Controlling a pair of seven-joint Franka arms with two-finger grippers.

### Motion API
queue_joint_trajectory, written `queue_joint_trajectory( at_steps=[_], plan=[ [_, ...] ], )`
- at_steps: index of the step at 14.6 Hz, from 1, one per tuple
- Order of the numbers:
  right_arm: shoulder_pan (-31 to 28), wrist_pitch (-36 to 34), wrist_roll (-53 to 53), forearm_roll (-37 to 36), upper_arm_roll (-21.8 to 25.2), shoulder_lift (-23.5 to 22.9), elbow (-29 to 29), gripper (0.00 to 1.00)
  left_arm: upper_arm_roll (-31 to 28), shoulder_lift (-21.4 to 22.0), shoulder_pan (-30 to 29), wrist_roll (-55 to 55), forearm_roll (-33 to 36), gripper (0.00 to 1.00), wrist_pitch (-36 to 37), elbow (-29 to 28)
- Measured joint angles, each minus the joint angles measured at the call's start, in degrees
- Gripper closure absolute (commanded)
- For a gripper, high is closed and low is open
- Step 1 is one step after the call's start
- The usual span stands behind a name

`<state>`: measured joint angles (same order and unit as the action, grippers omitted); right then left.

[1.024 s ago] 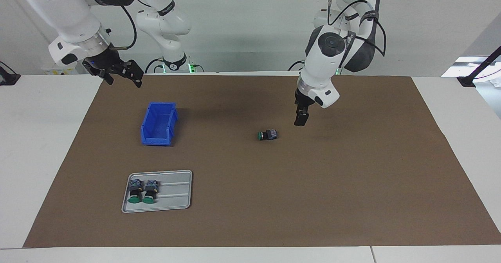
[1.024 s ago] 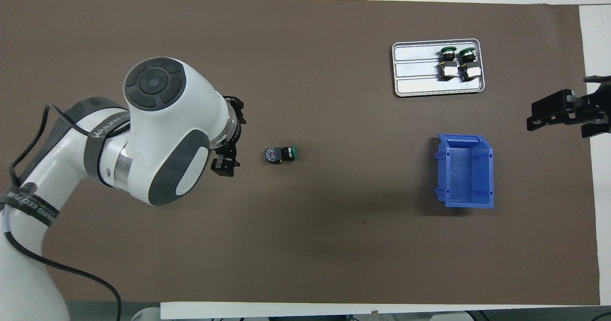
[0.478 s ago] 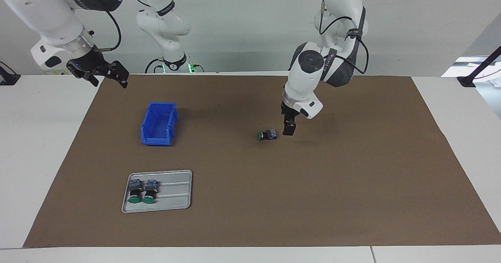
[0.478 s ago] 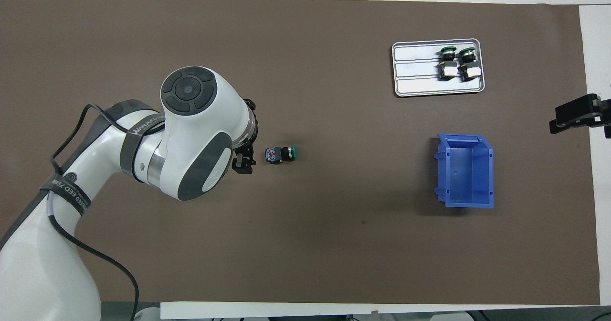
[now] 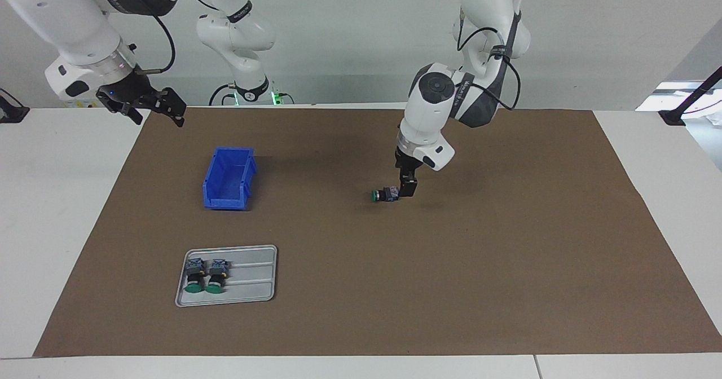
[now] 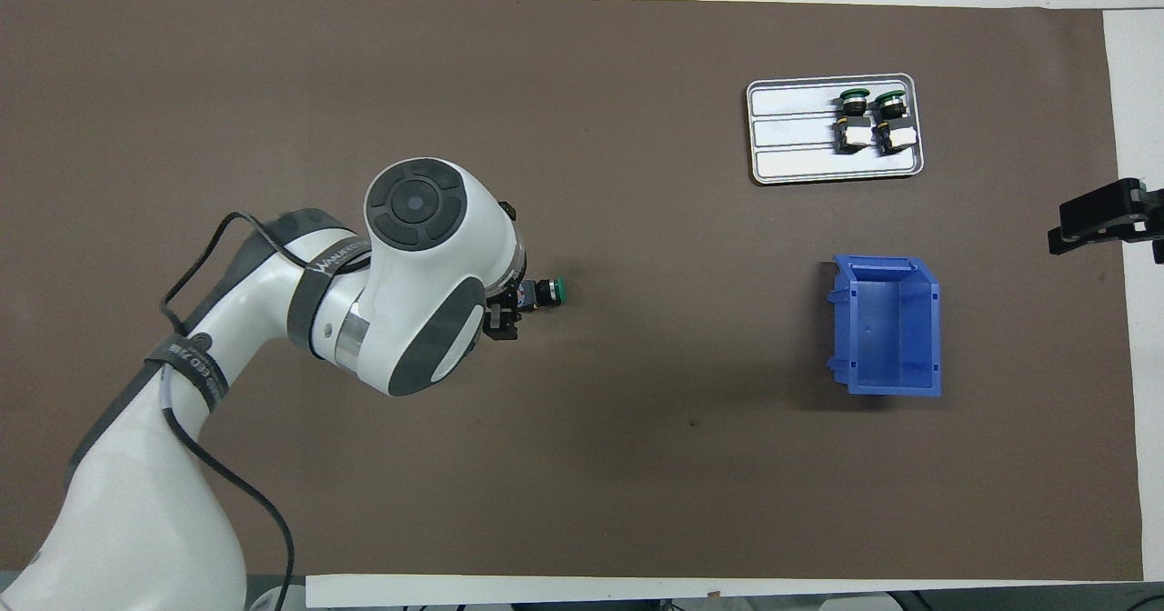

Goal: Place and press button with both arms

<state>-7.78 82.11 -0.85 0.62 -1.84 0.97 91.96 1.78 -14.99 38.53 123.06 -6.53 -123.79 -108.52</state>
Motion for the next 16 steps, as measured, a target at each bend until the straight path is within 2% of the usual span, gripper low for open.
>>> queue_joint_trajectory(
  at_steps=[5,16],
  plan=[
    [0.73,-0.01,0.00,0.01,-0.01,0.01,0.04,0.01,-0.18,-4.87,0.46,5.11,0.00,0.02,-3.34,0.75],
    [0.70,-0.01,0.00,0.01,0.08,0.03,0.09,0.01,-0.08,-6.76,2.27,8.12,-0.01,0.06,-6.52,0.94]
  ],
)
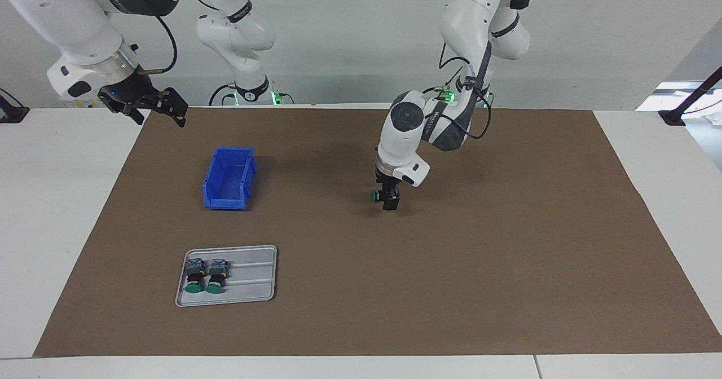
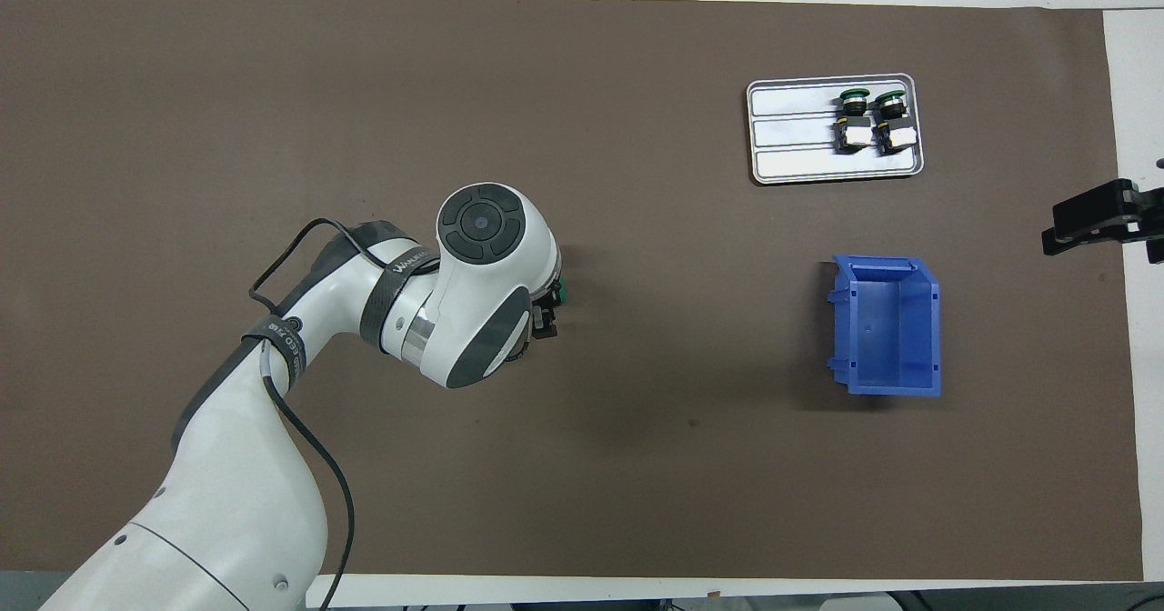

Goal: Place and press button with both arms

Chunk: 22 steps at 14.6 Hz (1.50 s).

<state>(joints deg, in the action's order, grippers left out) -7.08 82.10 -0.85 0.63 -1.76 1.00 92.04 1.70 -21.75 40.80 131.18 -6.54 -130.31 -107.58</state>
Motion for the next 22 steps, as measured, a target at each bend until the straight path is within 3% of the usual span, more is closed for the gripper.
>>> queue_joint_trajectory(
  at_steps=[5,10,13,19,22],
  plan=[
    [0.00,0.00,0.00,0.00,0.00,0.00,0.02,0.01,0.01,-0.72,0.34,0.16,0.00,0.11,-0.45,0.00],
    [0.00,0.00,0.00,0.00,0.00,0.01,0.02,0.01,0.01,-0.85,0.50,0.58,-0.01,0.49,-0.47,0.00],
    [0.00,0.00,0.00,0.00,0.00,0.02,0.02,0.01,0.01,-0.85,0.57,0.68,-0.01,0.65,-0.48,0.00],
    [0.00,0.00,0.00,0.00,0.00,0.02,0.02,0.01,-0.07,-0.85,0.65,0.68,-0.01,0.81,-0.59,0.14],
    [0.00,0.00,0.00,0.00,0.00,0.02,0.03,0.01,-0.26,0.27,0.15,0.68,-0.01,0.81,-0.70,1.01]
  ],
)
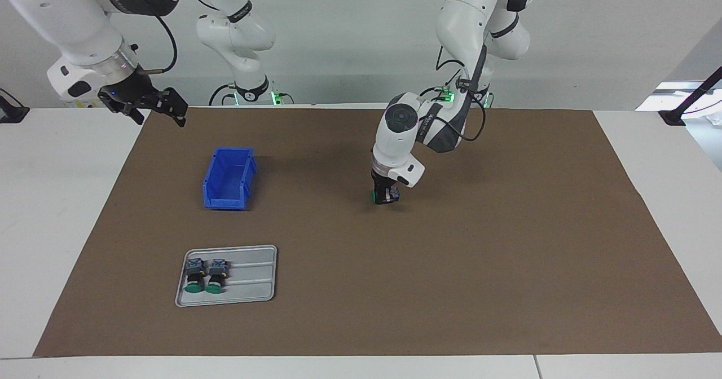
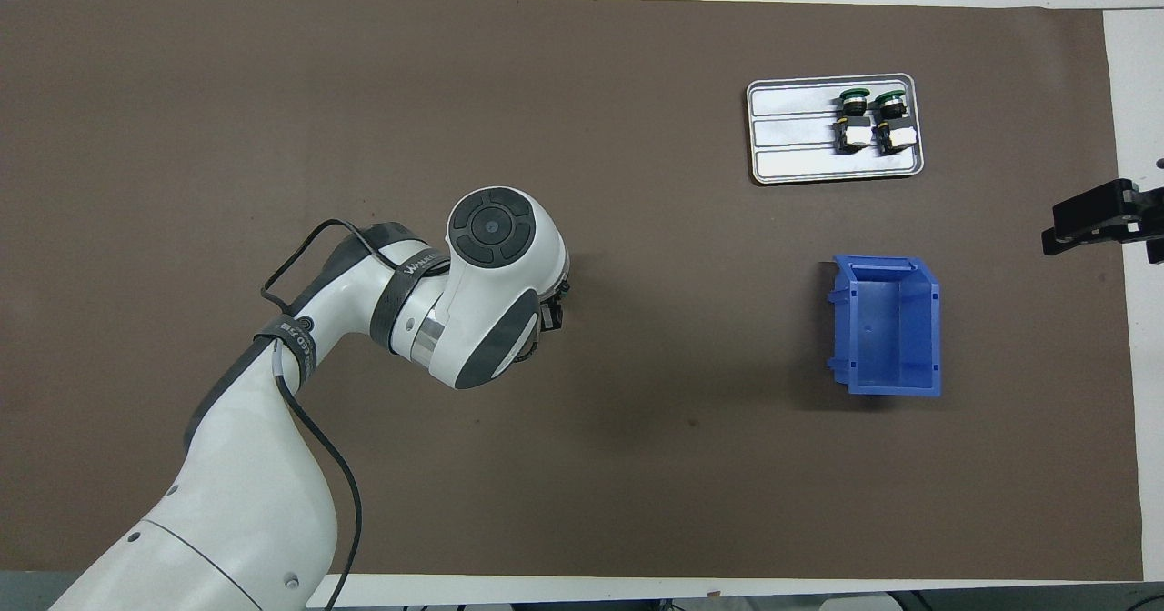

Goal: Place and press button with both arms

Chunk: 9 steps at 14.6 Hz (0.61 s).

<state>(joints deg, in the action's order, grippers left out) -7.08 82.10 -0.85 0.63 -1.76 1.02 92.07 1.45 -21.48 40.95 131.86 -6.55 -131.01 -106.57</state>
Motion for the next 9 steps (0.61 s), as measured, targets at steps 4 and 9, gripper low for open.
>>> queue_joint_trajectory(
  at_steps=[4,9],
  plan=[
    [0.00,0.00,0.00,0.00,0.00,0.00,0.00,0.01,-0.15,3.57,-1.67,-0.06,0.00,0.79,0.14,0.04],
    [0.00,0.00,0.00,0.00,0.00,0.00,0.00,0.01,-0.20,6.04,-3.23,-0.80,-1.98,0.79,0.67,-0.86]
  ],
)
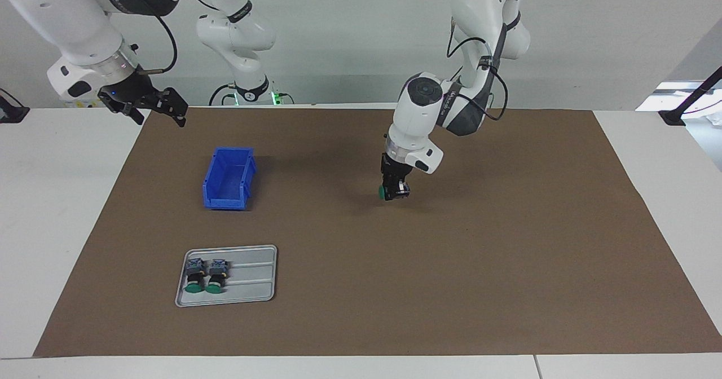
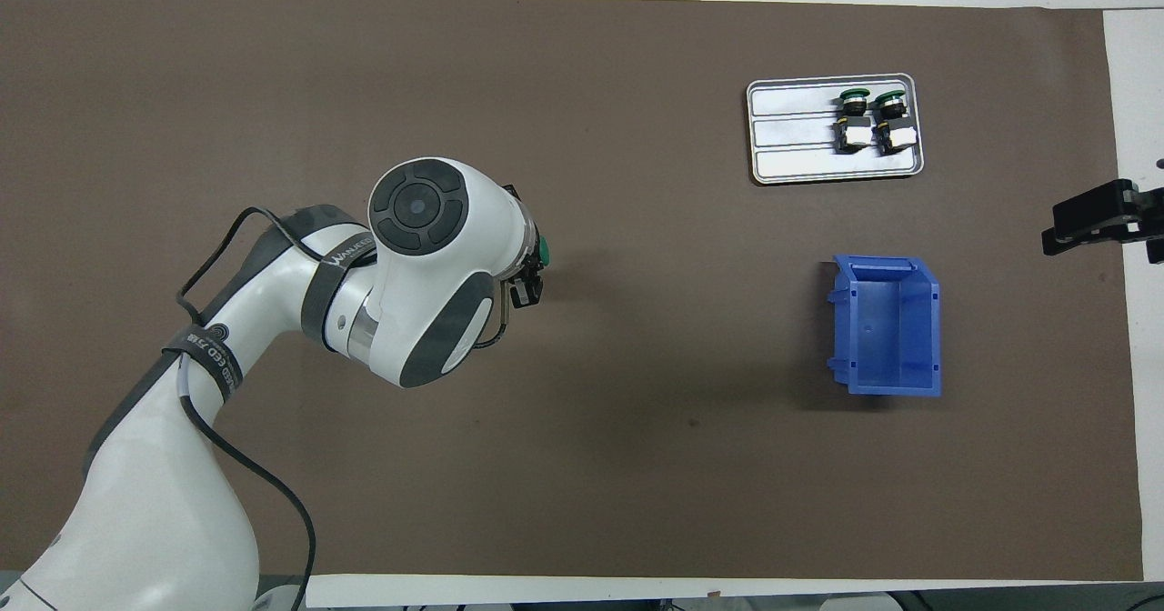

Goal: Place and press button with both arms

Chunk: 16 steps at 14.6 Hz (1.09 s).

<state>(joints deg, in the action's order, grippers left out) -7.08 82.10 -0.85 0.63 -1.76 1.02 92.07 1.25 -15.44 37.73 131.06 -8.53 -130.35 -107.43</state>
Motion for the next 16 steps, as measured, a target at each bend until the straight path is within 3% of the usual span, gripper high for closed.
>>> queue_joint_trajectory(
  at_steps=[5,9,14,16],
  plan=[
    [0.00,0.00,0.00,0.00,0.00,0.00,0.00,0.01,-0.08,0.02,-4.17,-15.62,-18.36,0.79,-0.43,-0.20],
    [0.00,0.00,0.00,0.00,0.00,0.00,0.00,0.01,-0.08,0.04,-4.76,-21.54,-28.15,0.82,-6.18,-1.92],
    [0.00,0.00,0.00,0.00,0.00,0.00,0.00,0.01,-0.20,1.24,-6.82,-43.65,-52.80,0.83,-9.87,-6.90],
    [0.00,0.00,0.00,0.00,0.00,0.00,0.00,0.01,-0.23,2.06,-7.78,-47.96,-57.62,0.84,-9.91,-8.51]
  ],
)
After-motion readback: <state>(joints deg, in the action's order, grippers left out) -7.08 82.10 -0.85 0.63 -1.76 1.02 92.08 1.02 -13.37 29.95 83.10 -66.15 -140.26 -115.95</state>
